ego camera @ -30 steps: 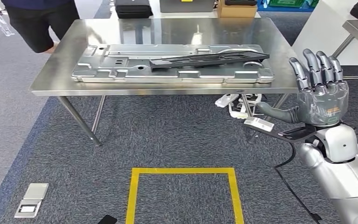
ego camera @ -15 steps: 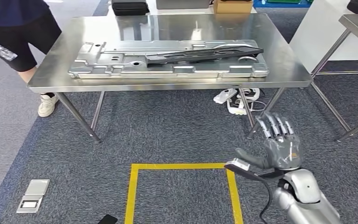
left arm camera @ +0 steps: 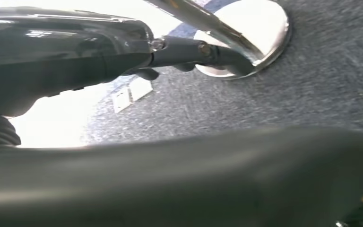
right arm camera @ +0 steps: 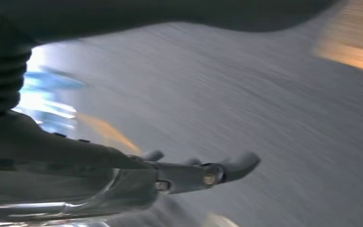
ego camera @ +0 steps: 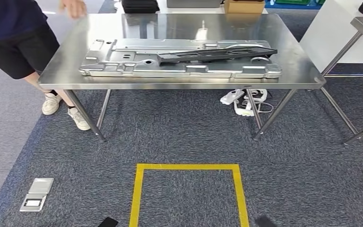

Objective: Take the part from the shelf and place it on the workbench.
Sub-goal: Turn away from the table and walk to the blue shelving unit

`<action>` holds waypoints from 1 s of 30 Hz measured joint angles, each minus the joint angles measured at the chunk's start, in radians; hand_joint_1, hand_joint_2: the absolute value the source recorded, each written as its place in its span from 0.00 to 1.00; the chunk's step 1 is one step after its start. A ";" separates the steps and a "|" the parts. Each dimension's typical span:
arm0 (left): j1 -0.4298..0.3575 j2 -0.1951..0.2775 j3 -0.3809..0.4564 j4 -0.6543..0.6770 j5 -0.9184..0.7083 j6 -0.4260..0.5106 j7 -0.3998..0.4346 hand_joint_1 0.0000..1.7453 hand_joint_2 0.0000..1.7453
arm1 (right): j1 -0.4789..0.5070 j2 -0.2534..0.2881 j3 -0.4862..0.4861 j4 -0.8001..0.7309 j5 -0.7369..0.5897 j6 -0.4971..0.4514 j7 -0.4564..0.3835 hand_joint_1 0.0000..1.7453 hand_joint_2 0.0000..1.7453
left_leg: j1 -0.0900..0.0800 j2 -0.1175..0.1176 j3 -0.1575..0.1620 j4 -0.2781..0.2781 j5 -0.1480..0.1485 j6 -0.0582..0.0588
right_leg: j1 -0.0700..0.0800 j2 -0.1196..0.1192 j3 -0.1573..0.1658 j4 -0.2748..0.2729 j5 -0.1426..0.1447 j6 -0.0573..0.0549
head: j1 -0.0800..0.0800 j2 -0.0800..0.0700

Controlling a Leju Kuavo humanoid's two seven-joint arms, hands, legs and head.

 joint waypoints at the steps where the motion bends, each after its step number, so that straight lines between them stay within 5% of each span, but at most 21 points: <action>1: -0.002 0.000 0.000 0.000 0.003 0.004 0.004 0.00 1.00 | 0.009 0.009 -0.017 0.035 0.002 0.029 0.047 0.00 1.00 | 0.002 0.004 -0.001 -0.003 0.003 0.006 | 0.000 0.004 -0.012 0.029 -0.023 0.002 | 0.000 0.000; 4: -0.004 0.000 0.001 0.000 0.018 0.019 0.010 0.00 1.00 | 0.023 0.035 -0.055 0.110 0.001 0.041 0.067 0.00 1.00 | -0.001 0.020 -0.005 -0.003 0.007 0.016 | 0.001 0.011 -0.090 0.215 -0.125 0.004 | 0.000 0.000; 6: -0.001 0.001 0.003 0.000 0.020 0.022 0.016 0.00 1.00 | 0.025 0.046 -0.077 0.142 -0.006 0.040 0.054 0.00 1.00 | -0.003 0.026 -0.007 -0.001 0.007 0.017 | 0.001 0.011 -0.106 0.275 -0.135 0.004 | 0.000 0.000; 9: 0.002 0.004 -0.009 -0.003 0.046 0.021 0.021 0.00 1.00 | 0.031 0.052 -0.094 0.176 -0.030 0.030 0.017 0.00 1.00 | -0.005 0.026 -0.007 0.007 0.004 0.014 | 0.000 0.011 -0.008 0.105 -0.053 0.002 | 0.000 0.000; 11: 0.003 0.011 -0.028 -0.010 0.086 0.016 0.020 0.00 1.00 | 0.036 0.055 -0.098 0.191 -0.057 0.026 -0.008 0.00 1.00 | -0.009 0.025 -0.011 0.014 0.001 0.006 | 0.001 0.013 0.037 0.012 -0.029 -0.004 | 0.000 0.000; 14: 0.011 0.026 -0.060 -0.018 0.161 -0.003 0.010 0.00 1.00 | 0.049 0.057 -0.099 0.199 -0.103 0.026 -0.035 0.00 1.00 | -0.008 0.024 -0.014 0.018 0.001 -0.006 | 0.004 0.014 0.037 0.000 -0.027 -0.018 | -0.001 0.000; 16: 0.022 0.036 -0.086 -0.022 0.218 -0.020 0.002 0.00 1.00 | 0.055 0.058 -0.098 0.200 -0.137 0.027 -0.054 0.00 1.00 | -0.005 0.021 -0.025 0.048 -0.027 -0.016 | 0.001 0.012 0.035 -0.002 -0.023 -0.030 | -0.001 0.000; 19: 0.049 0.049 -0.125 -0.023 0.298 -0.044 -0.008 0.00 1.00 | 0.056 0.058 -0.097 0.193 -0.184 0.031 -0.080 0.00 1.00 | 0.000 0.017 -0.098 0.224 -0.128 -0.029 | 0.001 0.010 0.027 -0.001 -0.019 -0.039 | -0.001 0.000; 21: 0.075 0.057 -0.151 -0.023 0.349 -0.060 -0.014 0.00 1.00 | 0.055 0.058 -0.095 0.179 -0.215 0.033 -0.096 0.00 1.00 | 0.000 0.016 -0.128 0.302 -0.149 -0.031 | 0.002 0.009 0.024 0.000 -0.018 -0.040 | -0.001 0.000; 22: 0.088 0.061 -0.164 -0.023 0.374 -0.068 -0.016 0.00 1.00 | 0.053 0.057 -0.092 0.170 -0.230 0.033 -0.104 0.00 1.00 | 0.000 0.016 -0.116 0.283 -0.129 -0.029 | 0.002 0.010 0.025 0.000 -0.018 -0.040 | -0.001 0.000; 25: 0.124 0.076 -0.204 -0.023 0.451 -0.091 -0.026 0.00 1.00 | 0.044 0.057 -0.078 0.138 -0.277 0.040 -0.130 0.00 1.00 | -0.002 0.014 -0.018 0.082 -0.033 -0.016 | 0.004 0.012 0.028 0.001 -0.018 -0.036 | -0.001 0.000; 28: 0.149 0.089 -0.247 -0.023 0.529 -0.115 -0.035 0.00 1.00 | 0.041 0.055 -0.065 0.112 -0.324 0.048 -0.155 0.00 1.00 | -0.008 0.012 0.011 0.011 -0.016 -0.009 | 0.007 0.012 0.024 0.002 -0.016 -0.022 | -0.001 0.000; 30: 0.164 0.098 -0.277 -0.023 0.584 -0.131 -0.043 0.00 1.00 | 0.044 0.051 -0.054 0.101 -0.356 0.052 -0.172 0.00 1.00 | -0.008 0.012 0.010 0.008 -0.015 -0.010 | 0.007 0.012 0.025 0.000 -0.018 -0.030 | 0.000 0.000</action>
